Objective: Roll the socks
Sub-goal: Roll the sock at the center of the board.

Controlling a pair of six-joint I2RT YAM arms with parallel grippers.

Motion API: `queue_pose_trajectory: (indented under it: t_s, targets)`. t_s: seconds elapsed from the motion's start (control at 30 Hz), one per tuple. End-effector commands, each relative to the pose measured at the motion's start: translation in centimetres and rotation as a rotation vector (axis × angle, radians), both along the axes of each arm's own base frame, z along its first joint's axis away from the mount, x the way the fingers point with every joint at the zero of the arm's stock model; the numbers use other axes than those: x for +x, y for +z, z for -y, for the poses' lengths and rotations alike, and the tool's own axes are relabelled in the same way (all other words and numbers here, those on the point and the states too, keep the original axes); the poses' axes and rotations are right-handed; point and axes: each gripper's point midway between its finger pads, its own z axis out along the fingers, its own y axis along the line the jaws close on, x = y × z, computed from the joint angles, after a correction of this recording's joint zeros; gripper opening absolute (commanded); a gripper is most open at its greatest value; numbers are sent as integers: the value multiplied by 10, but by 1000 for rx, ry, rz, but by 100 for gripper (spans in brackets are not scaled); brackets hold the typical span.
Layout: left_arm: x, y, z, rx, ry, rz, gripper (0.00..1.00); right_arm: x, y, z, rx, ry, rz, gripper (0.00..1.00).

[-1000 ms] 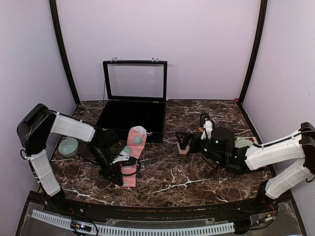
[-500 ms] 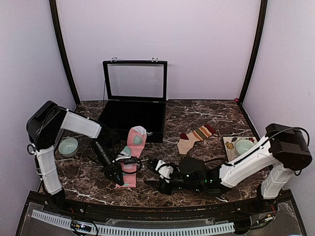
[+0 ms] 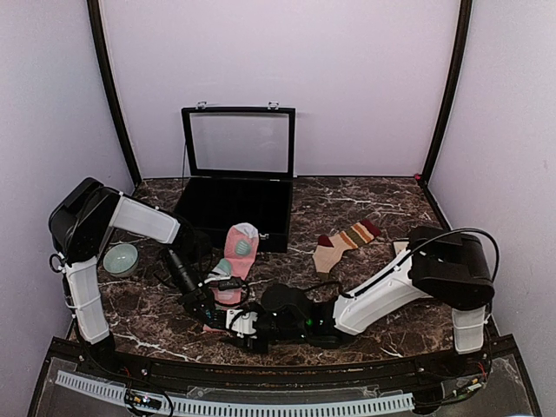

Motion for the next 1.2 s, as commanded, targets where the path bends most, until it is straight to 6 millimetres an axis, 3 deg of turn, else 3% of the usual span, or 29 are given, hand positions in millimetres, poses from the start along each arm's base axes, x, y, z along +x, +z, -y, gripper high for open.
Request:
queue_pose_trajectory:
  t_s: [0.0, 0.27, 0.5, 0.73, 0.9, 0.97, 1.17]
  targets:
    - [11, -7, -6, 38, -13, 72, 15, 7, -4, -11, -7, 47, 38, 42]
    - [10, -10, -11, 62, -24, 91, 15, 27, -31, -14, -71, 33, 18, 34]
    - [14, -5, -6, 33, -19, 107, 16, 28, -56, -2, -136, 19, -7, 27]
    - [14, 0, 0, -2, -2, 91, 19, 29, -68, 2, -168, 4, -10, 0]
    - [21, 8, -1, -24, 13, 186, 42, 29, -72, 7, -179, -16, -55, 0]
    - [27, 14, -6, -29, 29, 249, 59, 27, -76, 12, -193, -24, -101, 0]
    - [27, 40, -20, -74, 48, 359, 63, 29, -79, 27, -190, -82, -329, 0]
